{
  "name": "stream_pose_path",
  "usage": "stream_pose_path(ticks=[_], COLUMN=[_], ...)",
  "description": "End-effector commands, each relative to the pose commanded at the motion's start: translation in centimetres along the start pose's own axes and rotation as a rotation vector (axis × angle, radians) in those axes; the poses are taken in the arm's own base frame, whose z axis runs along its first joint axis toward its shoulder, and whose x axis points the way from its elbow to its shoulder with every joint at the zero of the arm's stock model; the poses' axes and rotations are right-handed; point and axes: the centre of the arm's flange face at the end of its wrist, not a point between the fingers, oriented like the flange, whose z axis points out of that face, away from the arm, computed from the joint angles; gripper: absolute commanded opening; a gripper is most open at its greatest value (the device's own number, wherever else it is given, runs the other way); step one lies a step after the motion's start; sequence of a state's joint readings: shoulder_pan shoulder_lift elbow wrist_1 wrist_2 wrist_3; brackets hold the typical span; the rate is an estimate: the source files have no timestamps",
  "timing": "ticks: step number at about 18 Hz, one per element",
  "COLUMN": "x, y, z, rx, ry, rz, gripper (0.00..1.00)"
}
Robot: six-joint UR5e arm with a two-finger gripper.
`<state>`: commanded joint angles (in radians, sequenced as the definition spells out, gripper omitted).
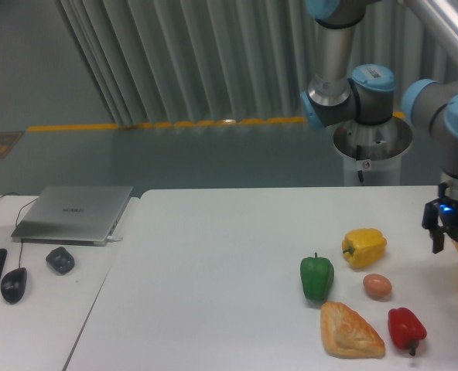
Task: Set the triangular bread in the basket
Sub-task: 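Move the open gripper from beside the basket toward the triangular bread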
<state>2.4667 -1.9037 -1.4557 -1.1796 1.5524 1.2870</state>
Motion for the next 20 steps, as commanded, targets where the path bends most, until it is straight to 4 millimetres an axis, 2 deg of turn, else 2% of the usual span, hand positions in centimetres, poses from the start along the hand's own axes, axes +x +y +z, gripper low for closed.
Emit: stream_pose_path(ticks=[5, 7, 9, 12, 17, 20], x=[0.3, 0.3, 0.5, 1.5, 1.9, 2.1], y=[0.1, 0.0, -0.7, -0.5, -0.4, -1.5], z=[-0.8, -0.5, -0.8, 0.6, 0.9, 0.9], rx=[0.002, 0.012, 0.027, 0.018, 0.026, 0.170], ry=[-0.007, -0.003, -0.019, -0.012, -0.035, -0.015], rz=[-0.012, -0.014, -0.004, -0.055, -0.077, -0.179], gripper=[1.00, 1.00, 1.00, 1.00, 1.00, 1.00])
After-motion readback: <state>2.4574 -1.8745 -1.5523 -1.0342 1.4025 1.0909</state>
